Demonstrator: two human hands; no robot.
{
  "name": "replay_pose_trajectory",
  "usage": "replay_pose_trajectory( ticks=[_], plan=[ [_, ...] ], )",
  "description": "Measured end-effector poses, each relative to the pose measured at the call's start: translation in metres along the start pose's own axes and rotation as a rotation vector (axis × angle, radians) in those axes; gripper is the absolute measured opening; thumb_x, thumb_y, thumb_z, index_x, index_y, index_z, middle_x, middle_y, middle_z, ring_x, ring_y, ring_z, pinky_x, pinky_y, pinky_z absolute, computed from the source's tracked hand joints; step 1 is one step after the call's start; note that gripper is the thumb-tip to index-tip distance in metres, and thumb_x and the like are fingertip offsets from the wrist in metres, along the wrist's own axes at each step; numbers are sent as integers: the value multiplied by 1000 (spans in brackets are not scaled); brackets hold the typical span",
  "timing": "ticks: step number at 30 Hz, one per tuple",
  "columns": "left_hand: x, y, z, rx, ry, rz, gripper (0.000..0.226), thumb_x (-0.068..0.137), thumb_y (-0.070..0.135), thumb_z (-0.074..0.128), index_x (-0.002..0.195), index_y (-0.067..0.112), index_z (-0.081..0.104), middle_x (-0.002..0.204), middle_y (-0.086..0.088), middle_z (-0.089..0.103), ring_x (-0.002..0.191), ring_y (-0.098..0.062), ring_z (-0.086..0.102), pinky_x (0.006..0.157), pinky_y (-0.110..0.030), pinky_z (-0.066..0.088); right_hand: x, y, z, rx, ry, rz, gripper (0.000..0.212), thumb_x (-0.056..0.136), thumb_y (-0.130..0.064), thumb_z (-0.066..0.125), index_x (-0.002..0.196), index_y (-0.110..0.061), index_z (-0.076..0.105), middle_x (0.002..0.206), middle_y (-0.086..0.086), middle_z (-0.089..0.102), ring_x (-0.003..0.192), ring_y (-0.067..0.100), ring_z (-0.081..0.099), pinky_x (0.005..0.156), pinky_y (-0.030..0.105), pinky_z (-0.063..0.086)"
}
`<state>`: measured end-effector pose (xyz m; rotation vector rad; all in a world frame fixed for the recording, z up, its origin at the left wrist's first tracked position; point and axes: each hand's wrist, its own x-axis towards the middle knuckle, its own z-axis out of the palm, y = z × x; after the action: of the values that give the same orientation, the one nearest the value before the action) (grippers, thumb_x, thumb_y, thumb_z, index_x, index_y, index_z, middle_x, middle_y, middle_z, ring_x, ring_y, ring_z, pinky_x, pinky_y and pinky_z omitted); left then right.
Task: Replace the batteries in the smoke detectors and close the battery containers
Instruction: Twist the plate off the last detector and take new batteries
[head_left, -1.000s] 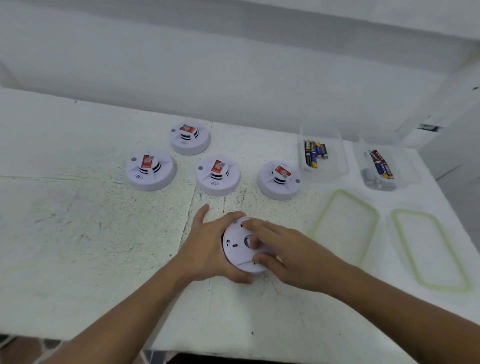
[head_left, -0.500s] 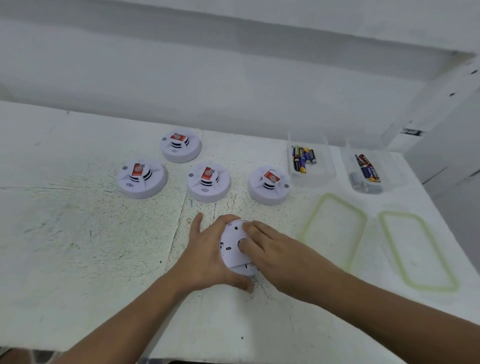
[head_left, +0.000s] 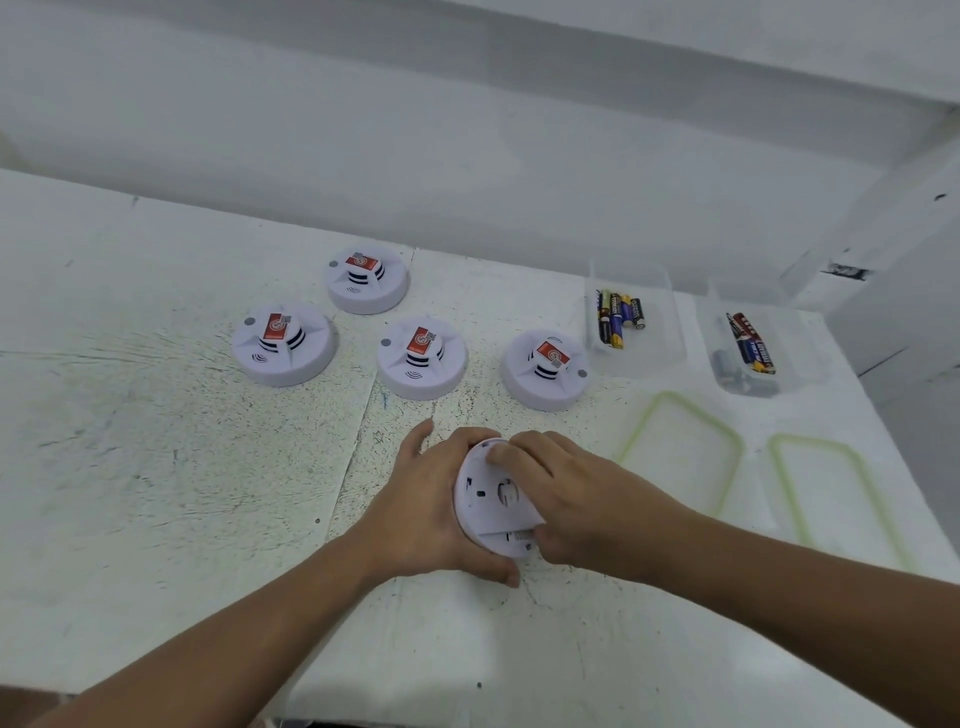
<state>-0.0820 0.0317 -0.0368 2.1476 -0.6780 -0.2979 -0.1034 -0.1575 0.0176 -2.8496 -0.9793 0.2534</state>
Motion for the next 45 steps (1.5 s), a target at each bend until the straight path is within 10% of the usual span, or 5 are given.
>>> replay_pose_trajectory(
  ticks=[15, 31, 39, 45],
  plan=[
    [3, -3, 1, 19, 6, 49, 101, 36, 74, 76, 125, 45, 37, 127, 26, 47, 124, 9, 41, 119, -41, 0, 15, -2, -5, -83, -83, -39, 77, 54, -11, 73, 117, -15, 29, 101, 8, 41, 78, 18, 29, 49, 30, 41],
    [7, -2, -5, 29, -72, 33, 73, 45, 63, 79, 110, 47, 51, 115, 28, 50, 115, 10, 47, 118, -40, -4, 32, -2, -6, -150, -23, -160, 94, 26, -37, 83, 104, -17, 35, 98, -2, 31, 78, 11, 14, 66, 21, 9],
    [9, -2, -7, 66, -111, 31, 71, 48, 56, 86, 111, 45, 55, 118, 26, 48, 116, 9, 46, 117, -40, -5, 36, -1, -8, -223, -7, -218, 96, 20, -41, 81, 101, -17, 38, 98, -1, 31, 79, 10, 3, 65, 23, 5],
    [9, -2, -9, 81, -129, 32, 72, 49, 60, 81, 113, 43, 55, 117, 24, 45, 116, 9, 45, 117, -41, -7, 35, -1, -7, -155, -109, -158, 94, 29, -32, 85, 106, -18, 32, 101, 6, 49, 78, 17, 29, 60, 24, 26]
  ],
)
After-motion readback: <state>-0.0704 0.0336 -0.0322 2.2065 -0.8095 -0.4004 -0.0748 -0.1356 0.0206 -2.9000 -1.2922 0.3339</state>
